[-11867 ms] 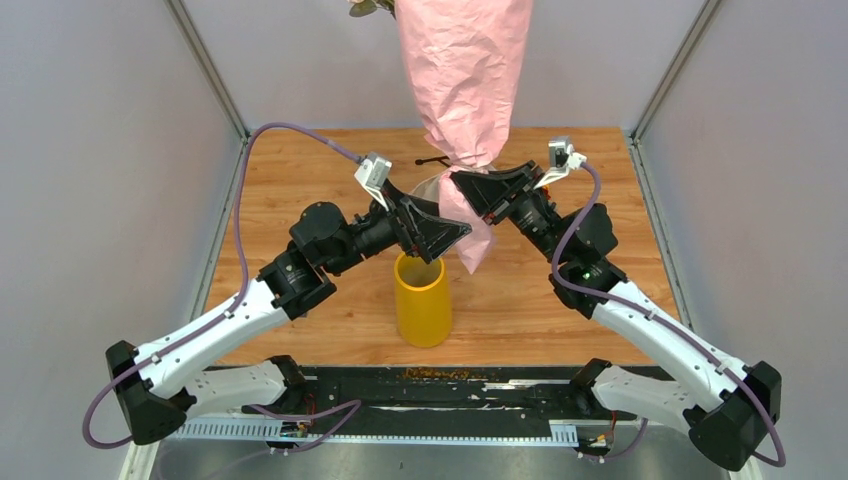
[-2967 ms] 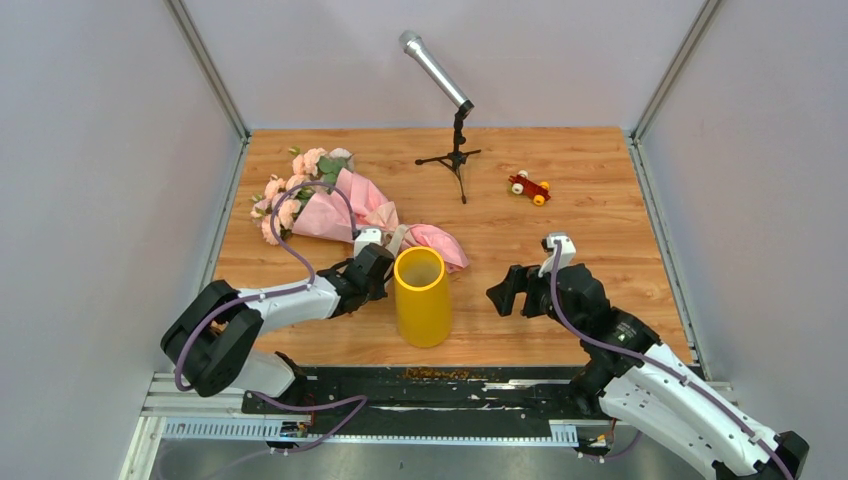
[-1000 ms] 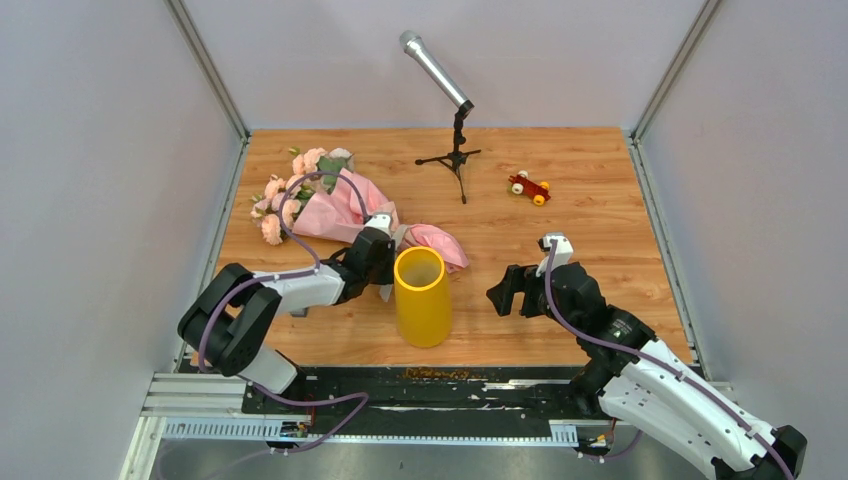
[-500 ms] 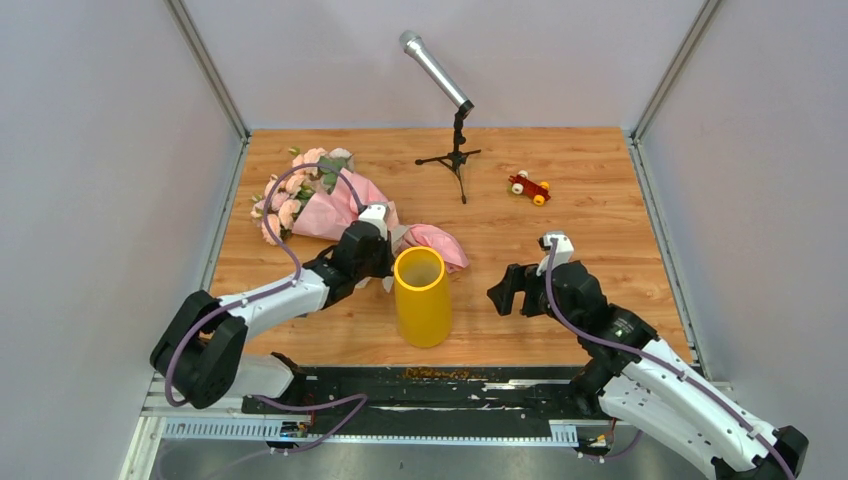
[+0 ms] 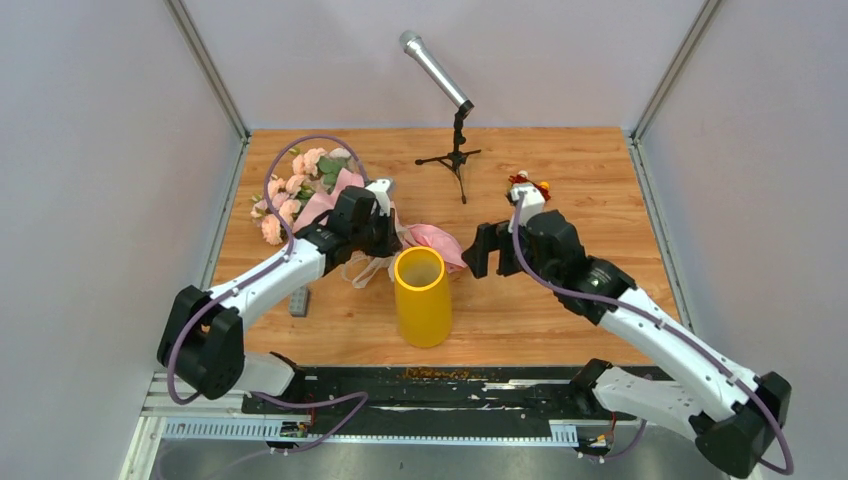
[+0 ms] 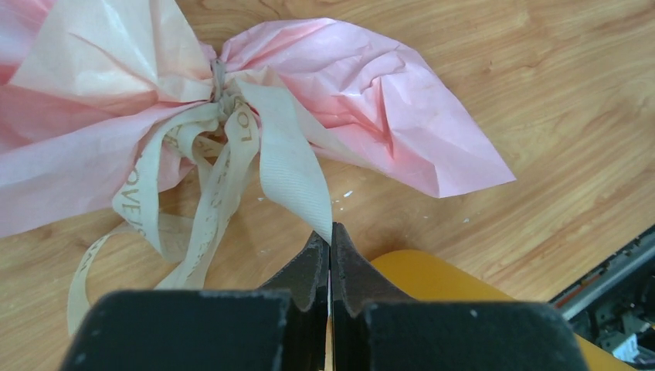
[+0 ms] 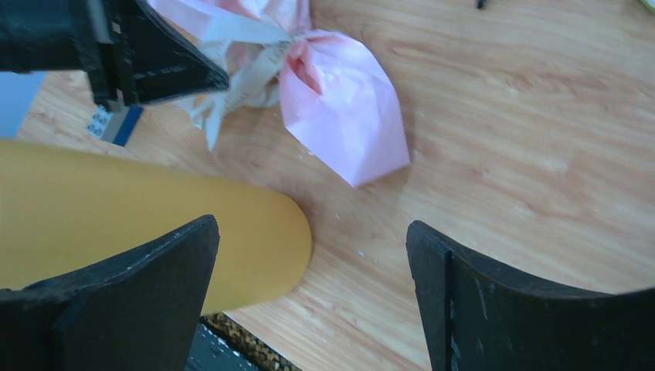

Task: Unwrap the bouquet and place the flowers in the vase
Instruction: Untie the ribbon from the wrapping paper.

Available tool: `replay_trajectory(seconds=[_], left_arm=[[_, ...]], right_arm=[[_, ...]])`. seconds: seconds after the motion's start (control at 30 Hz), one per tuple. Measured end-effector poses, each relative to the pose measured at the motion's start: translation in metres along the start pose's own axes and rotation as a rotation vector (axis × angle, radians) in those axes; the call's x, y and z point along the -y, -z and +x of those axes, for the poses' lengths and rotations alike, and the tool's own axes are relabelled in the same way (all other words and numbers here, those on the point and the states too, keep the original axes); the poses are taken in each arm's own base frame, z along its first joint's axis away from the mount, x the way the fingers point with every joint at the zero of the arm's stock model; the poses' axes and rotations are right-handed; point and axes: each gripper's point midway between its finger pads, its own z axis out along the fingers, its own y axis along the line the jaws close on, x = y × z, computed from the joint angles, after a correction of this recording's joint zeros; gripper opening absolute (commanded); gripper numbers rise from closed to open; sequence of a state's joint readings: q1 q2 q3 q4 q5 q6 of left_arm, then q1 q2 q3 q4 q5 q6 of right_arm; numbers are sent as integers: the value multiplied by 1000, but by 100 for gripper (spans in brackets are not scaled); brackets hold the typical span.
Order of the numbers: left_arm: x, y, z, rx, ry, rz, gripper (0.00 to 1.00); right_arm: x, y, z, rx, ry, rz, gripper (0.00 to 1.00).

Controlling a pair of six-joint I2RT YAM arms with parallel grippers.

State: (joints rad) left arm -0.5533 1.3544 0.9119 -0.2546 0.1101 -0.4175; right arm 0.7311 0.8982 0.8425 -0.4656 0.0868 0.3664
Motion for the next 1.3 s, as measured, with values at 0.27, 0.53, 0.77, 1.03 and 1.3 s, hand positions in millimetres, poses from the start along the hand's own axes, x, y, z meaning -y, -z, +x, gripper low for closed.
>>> replay_trajectory(seconds=[0.27,0.53,0.77,1.03,1.3], left_arm=[[8,-12,11,-138,75,92,0],[28,-12,-42,-99,69,172,0],[23,-36,-26,-202,131,227,0],[24,-41,-23,-227,169,272,0],[8,-41,-41,-172,242,294,0]], right_arm=[[-31,-46,-37,-48,19,-130,84],[-54,-80,-46,-122,17,-281,88],[-61,-103,-30,-187,14,-342,88],[-69,-122,-23,-188,49,-417,88],[-67,-142,4,-262,70,-460,86]])
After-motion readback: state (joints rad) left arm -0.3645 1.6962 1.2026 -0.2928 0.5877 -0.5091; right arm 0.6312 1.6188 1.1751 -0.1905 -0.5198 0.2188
